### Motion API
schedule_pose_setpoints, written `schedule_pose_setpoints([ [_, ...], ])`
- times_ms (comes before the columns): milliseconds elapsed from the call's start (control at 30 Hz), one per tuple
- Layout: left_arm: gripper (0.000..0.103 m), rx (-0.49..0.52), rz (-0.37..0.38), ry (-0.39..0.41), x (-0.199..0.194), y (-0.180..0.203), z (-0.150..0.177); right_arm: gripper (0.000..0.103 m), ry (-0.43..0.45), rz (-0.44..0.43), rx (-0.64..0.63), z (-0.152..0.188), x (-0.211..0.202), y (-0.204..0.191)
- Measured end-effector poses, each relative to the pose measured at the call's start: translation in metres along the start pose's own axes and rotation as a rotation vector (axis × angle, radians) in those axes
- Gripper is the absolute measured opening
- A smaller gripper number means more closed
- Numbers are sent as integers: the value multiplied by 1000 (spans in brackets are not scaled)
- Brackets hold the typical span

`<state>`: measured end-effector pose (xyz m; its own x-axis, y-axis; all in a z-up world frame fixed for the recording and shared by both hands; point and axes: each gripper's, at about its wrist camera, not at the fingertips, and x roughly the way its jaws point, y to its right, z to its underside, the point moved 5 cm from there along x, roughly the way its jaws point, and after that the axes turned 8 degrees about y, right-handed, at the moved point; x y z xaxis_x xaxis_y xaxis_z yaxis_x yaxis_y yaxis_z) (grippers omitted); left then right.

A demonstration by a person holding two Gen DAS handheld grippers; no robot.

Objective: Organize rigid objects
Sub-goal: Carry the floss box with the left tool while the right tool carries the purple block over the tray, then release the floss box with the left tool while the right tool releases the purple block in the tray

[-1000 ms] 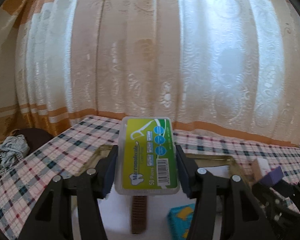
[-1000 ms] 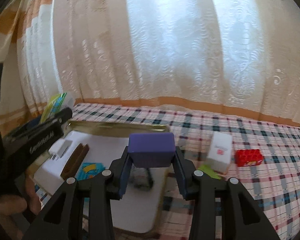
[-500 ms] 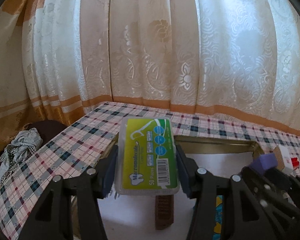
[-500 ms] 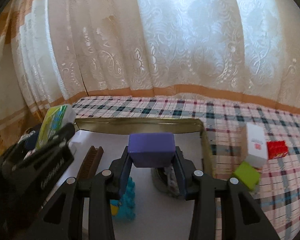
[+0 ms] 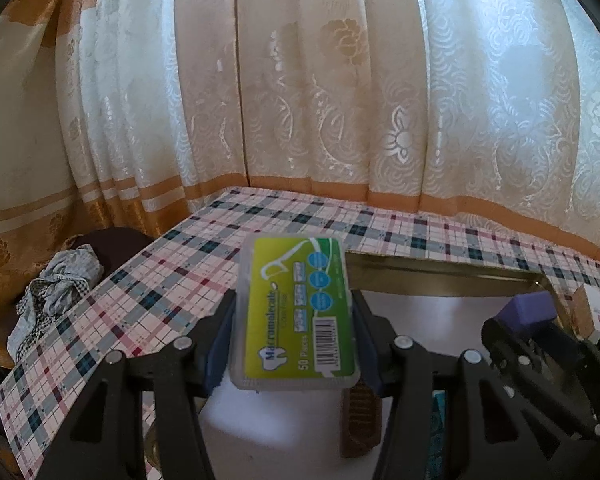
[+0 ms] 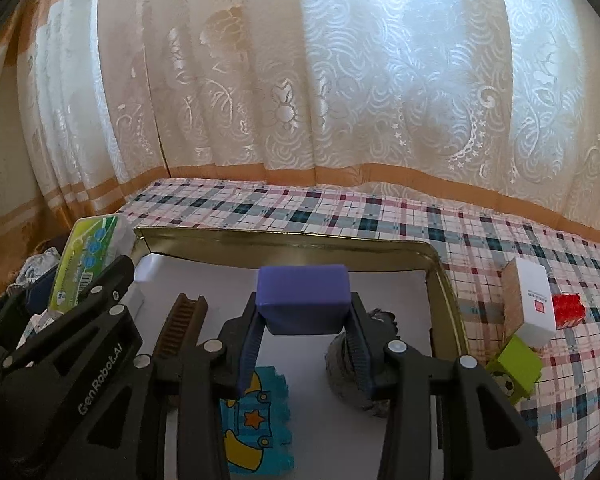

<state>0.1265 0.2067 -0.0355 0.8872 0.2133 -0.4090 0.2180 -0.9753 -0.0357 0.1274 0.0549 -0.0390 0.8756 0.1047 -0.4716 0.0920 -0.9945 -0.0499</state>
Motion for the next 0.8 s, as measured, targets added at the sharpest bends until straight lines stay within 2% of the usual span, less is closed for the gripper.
schedule_pose_setpoints([
  [300,53,21,-15,-18,3,0,2,43,-14,-9,-10,1,2,-2],
  [800,53,27,-23,-46,9,-1,7,43,-55,-91,23,1,7,-2],
])
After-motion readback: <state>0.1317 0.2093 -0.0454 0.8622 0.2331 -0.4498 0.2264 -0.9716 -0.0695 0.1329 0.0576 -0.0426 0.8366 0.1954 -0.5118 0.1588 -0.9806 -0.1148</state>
